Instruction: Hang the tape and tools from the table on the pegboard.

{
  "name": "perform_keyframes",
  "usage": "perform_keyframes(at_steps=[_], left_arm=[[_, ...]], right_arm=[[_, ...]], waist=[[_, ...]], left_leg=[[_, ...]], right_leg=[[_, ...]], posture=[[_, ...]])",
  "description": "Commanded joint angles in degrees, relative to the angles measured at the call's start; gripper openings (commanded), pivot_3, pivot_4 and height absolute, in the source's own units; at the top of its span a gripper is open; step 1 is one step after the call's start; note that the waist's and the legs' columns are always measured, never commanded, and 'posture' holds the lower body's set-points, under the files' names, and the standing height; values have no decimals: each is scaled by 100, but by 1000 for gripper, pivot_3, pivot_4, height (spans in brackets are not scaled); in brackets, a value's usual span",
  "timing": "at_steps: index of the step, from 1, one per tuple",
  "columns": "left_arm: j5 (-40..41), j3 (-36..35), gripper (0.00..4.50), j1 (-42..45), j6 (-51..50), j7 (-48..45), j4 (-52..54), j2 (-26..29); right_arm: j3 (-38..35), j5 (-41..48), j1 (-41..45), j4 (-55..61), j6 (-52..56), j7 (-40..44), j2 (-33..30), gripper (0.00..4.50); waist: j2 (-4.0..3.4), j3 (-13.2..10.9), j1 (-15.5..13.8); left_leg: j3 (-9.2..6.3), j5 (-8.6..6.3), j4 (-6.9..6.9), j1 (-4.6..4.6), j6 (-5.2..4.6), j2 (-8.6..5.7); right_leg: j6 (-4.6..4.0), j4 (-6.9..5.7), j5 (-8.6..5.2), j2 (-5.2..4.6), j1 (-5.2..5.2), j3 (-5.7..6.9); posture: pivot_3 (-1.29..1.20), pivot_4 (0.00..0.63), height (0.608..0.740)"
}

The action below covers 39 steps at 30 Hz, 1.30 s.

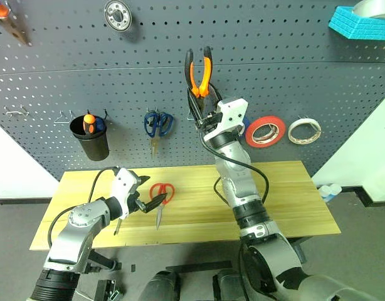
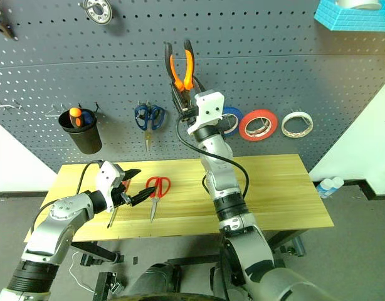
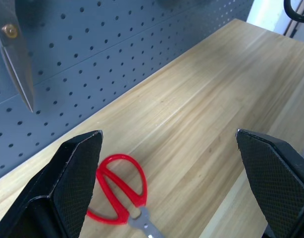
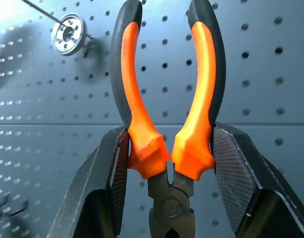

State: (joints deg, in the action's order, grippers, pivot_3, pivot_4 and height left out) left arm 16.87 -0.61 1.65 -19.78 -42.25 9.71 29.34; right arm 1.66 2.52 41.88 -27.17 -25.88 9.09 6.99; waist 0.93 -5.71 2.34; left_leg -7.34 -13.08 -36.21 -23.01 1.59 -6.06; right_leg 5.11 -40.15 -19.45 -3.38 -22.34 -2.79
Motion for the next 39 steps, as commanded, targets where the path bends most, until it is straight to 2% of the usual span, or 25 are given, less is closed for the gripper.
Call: perform_keyframes(at_steps=[1,9,13,17,25,32,39], left_arm=[[51,-58,4500,-2,-14,-4,257,70],[124,-97,4500,-122,-249,51,623,79],[439,-276,4500,-116,-407,200,992,-111],[865,-525,4500,-266,-642,403,1572,-239],[1435,-948,4500,-708,-954,772,2399,-265],[1533,-898,4500,-1082,-971,888,2606,-234],[1543,-856,4500,-1012,-972,841,2466,-151]], right_arm=[[-32,-198,516,-377,-644,-411,187,2120],[-69,-300,1302,-1856,-1466,-945,315,2120],[-133,-316,1730,-2635,-1760,-1126,370,2120],[-167,-328,1913,-2976,-1939,-1218,387,2120],[-249,-303,2063,-3232,-2052,-1183,312,2120],[-319,-368,2238,-3405,-2062,-1206,180,2120],[-352,-542,2456,-3514,-2250,-1612,66,2120]], waist=[[0,0,5],[-14,-11,6],[-27,-68,-34],[-32,-195,-161],[-30,-421,-170],[-30,-526,-161],[-28,-527,-166]], left_leg=[[0,0,1,1,0,0],[0,3,9,16,3,3],[0,3,15,28,4,9],[0,3,16,43,3,11],[-1,2,23,41,2,12],[-1,3,34,37,3,16],[-2,4,37,11,5,16]], right_leg=[[0,0,0,0,1,0],[-4,-4,0,7,8,-5],[-11,-6,0,12,16,-7],[-16,-5,-4,13,32,-8],[-24,-3,-8,11,30,-7],[-34,-3,-14,11,18,-5],[-36,0,-15,10,-3,-1]], posture=[[50,64,717],[110,95,717],[141,146,717],[149,180,717],[157,220,717],[156,214,717],[171,196,717]])
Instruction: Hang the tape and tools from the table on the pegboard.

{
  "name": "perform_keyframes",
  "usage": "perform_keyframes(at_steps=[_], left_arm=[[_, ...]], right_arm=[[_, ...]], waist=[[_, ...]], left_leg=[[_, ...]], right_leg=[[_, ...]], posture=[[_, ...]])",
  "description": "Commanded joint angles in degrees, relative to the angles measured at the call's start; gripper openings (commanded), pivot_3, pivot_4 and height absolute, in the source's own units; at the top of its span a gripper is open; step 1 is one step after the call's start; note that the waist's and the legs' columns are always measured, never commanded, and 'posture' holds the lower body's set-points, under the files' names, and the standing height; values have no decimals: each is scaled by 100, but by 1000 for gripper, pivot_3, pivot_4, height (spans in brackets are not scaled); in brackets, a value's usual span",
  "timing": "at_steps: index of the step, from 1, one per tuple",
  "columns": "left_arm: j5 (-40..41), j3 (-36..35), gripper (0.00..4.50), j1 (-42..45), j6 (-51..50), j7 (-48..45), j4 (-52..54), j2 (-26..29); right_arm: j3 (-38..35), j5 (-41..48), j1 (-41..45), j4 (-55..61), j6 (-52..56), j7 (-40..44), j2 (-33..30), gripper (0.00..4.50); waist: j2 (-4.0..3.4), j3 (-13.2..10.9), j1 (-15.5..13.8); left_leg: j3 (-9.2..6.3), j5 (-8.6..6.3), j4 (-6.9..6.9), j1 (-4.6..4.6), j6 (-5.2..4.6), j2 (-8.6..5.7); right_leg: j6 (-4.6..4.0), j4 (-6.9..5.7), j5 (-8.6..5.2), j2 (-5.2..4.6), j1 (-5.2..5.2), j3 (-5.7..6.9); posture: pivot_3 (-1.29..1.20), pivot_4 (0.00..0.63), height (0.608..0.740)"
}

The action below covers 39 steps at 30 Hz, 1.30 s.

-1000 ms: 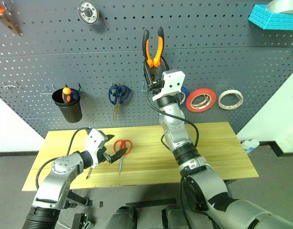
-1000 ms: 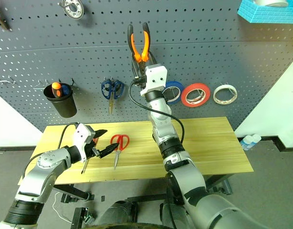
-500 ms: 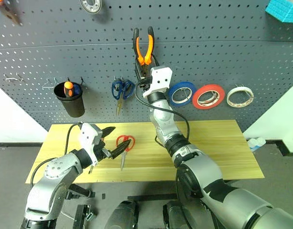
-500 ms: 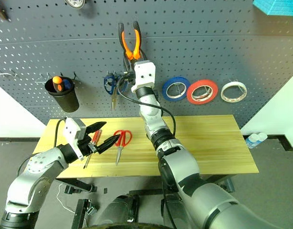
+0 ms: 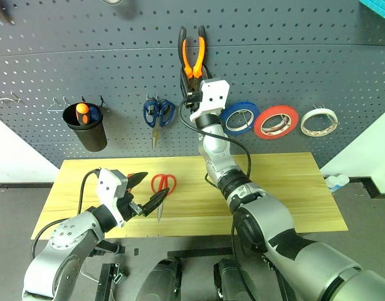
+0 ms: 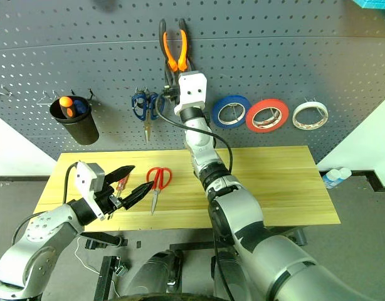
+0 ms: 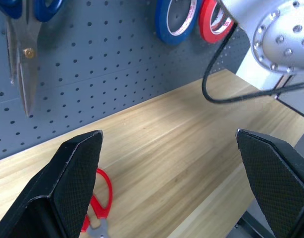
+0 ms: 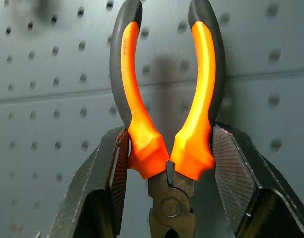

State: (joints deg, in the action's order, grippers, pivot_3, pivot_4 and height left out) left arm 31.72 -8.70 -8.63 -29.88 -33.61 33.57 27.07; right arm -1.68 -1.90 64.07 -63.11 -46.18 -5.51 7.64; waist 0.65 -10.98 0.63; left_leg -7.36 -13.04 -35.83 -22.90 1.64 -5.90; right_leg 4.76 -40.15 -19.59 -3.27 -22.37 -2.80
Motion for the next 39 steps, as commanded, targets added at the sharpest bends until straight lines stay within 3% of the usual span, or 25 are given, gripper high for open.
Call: perform_keyframes(at_steps=[1,25,38,39], left_arm=[[60,-48,4500,8,30,-27,87,88],[804,-716,4500,-628,-496,212,945,589],[870,-644,4500,-566,-527,299,887,641],[864,-633,4500,-546,-522,305,872,633]], right_arm=[[-23,-113,255,54,-229,-187,-2,2120],[-232,-31,314,-295,-303,-327,29,2120],[-336,154,183,-255,-162,-173,111,2120],[-353,178,187,-256,-144,-154,108,2841]], waist=[[0,0,8],[29,-219,-11],[40,-322,-5],[40,-323,-5]], left_leg=[[0,0,1,0,0,0],[-4,4,22,-37,6,6],[-8,6,21,-37,10,7],[-9,6,21,-37,10,8]], right_leg=[[0,0,0,0,1,0],[-13,4,-7,0,-22,3],[-14,4,-8,0,-22,7],[-15,4,-8,0,-22,7]], posture=[[171,196,717],[243,274,717],[229,274,717],[229,273,717]])
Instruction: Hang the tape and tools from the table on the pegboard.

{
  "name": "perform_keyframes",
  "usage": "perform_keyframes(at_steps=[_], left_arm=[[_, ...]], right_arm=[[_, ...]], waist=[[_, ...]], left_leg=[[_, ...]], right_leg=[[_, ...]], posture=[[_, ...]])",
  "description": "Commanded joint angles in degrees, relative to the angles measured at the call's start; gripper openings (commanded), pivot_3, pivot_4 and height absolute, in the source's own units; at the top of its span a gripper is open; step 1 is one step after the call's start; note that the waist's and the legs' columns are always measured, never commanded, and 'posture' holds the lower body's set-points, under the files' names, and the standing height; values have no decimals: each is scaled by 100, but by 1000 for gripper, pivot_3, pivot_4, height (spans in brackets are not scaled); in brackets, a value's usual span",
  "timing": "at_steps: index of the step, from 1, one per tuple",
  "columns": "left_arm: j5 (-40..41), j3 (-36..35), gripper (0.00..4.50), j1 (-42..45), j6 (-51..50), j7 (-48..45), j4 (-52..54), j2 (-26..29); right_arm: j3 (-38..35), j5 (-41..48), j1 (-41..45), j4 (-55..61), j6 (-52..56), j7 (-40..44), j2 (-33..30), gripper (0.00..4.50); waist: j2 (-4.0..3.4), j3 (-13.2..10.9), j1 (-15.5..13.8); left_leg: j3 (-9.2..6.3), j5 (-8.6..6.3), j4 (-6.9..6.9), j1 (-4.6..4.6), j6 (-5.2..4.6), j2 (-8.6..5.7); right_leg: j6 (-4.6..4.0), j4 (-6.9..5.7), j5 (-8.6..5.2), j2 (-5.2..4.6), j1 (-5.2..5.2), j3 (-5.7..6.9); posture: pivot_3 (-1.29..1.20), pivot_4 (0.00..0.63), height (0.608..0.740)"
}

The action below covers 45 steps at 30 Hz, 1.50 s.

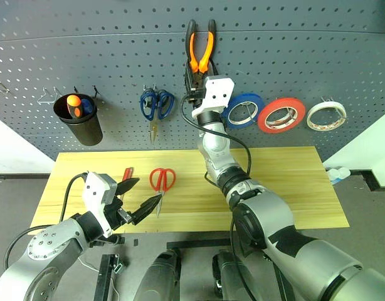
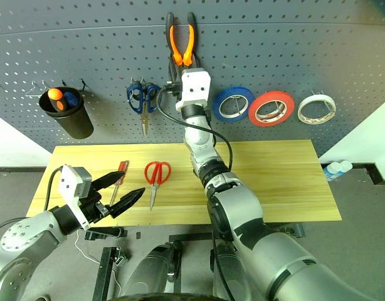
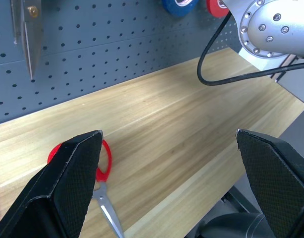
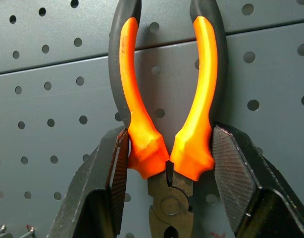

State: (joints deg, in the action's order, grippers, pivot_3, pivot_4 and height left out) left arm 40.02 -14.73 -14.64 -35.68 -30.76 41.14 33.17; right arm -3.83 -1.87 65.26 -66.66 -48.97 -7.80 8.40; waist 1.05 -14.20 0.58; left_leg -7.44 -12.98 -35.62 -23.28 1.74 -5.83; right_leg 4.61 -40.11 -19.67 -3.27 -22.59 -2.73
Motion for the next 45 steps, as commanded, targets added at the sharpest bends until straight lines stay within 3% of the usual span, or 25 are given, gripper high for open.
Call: perform_keyframes(at_steps=[1,5,6,23,45], left_arm=[[32,-24,4500,66,59,26,110,18],[-10,8,4500,96,94,31,59,-5],[-15,10,4500,93,104,33,52,-9],[-274,325,4500,345,341,-6,-295,-188],[-789,904,4500,1280,975,-275,-1320,-566]], right_arm=[[-150,193,69,98,162,93,29,3073],[-172,223,61,75,206,172,21,4387],[-168,225,57,76,202,202,29,4476],[-151,227,5,258,187,378,-40,4476],[-27,188,-615,1541,610,752,-197,4476]], waist=[[0,-1,-1],[0,-2,-13],[0,-2,-16],[1,-2,-8],[17,25,16]], left_leg=[[0,0,0,0,0,0],[-6,3,-3,0,5,0],[-7,4,-4,0,6,0],[-15,15,-3,0,11,1],[-19,56,43,-13,76,6]], right_leg=[[0,0,0,0,0,0],[-2,0,2,0,2,6],[-4,0,2,0,2,7],[-10,0,3,1,-5,14],[-15,0,12,5,-29,23]], posture=[[229,273,717],[227,271,717],[226,270,717],[184,230,717],[112,139,717]])
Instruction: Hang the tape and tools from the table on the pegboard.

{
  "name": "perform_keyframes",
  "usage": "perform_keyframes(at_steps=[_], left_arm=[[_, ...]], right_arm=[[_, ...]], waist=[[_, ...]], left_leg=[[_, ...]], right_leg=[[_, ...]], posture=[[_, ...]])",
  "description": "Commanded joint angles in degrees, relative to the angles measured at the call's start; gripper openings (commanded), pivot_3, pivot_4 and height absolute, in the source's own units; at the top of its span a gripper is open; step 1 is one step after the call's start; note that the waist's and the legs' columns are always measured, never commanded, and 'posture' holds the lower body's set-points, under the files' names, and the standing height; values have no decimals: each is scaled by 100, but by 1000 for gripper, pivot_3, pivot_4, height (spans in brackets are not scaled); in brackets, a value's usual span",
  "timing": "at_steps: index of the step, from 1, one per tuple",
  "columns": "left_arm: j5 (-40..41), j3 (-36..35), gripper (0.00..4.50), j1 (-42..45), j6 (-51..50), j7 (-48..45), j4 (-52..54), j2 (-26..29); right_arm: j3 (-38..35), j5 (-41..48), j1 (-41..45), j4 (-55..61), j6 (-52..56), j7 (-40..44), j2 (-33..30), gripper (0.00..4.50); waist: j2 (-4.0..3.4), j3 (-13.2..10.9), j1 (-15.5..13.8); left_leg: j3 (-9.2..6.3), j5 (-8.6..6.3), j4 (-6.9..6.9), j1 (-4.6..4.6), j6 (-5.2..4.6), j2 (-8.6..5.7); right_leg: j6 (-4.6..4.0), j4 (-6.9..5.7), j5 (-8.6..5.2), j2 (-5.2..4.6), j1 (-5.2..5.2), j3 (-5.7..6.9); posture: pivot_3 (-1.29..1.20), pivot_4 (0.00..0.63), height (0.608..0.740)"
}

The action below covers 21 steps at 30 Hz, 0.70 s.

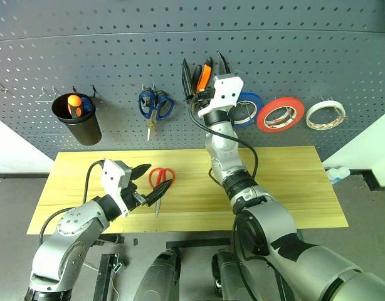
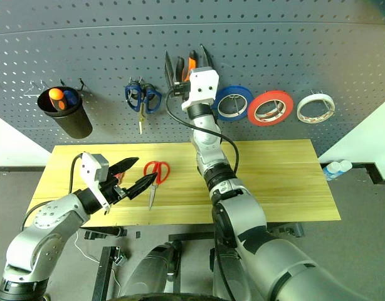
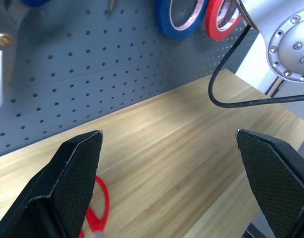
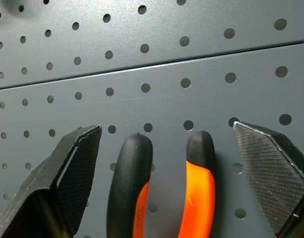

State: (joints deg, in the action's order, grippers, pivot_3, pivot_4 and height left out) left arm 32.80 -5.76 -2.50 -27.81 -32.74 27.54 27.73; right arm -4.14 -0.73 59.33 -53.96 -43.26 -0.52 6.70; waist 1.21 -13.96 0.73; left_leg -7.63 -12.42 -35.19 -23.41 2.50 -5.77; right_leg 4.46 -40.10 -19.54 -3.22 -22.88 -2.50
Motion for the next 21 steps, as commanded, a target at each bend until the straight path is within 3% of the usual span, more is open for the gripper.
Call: perform_keyframes(at_steps=[1,9,21], left_arm=[[-82,16,4500,103,213,-89,0,-30],[-246,124,4500,422,434,-200,-369,-158],[-468,239,4500,733,775,-372,-893,-338]], right_arm=[[15,68,-68,342,57,31,-34,4476],[115,38,-378,788,204,110,-72,4476],[396,144,-1176,2352,922,505,-96,4476]], waist=[[1,5,-2],[6,22,3],[15,302,11]], left_leg=[[0,0,0,0,0,0],[2,5,1,-1,6,2],[10,7,-2,-7,10,15]], right_leg=[[0,0,0,0,0,0],[-1,0,1,2,-1,1],[-8,0,7,16,-9,0]], posture=[[110,136,717],[90,108,717],[59,67,717]])
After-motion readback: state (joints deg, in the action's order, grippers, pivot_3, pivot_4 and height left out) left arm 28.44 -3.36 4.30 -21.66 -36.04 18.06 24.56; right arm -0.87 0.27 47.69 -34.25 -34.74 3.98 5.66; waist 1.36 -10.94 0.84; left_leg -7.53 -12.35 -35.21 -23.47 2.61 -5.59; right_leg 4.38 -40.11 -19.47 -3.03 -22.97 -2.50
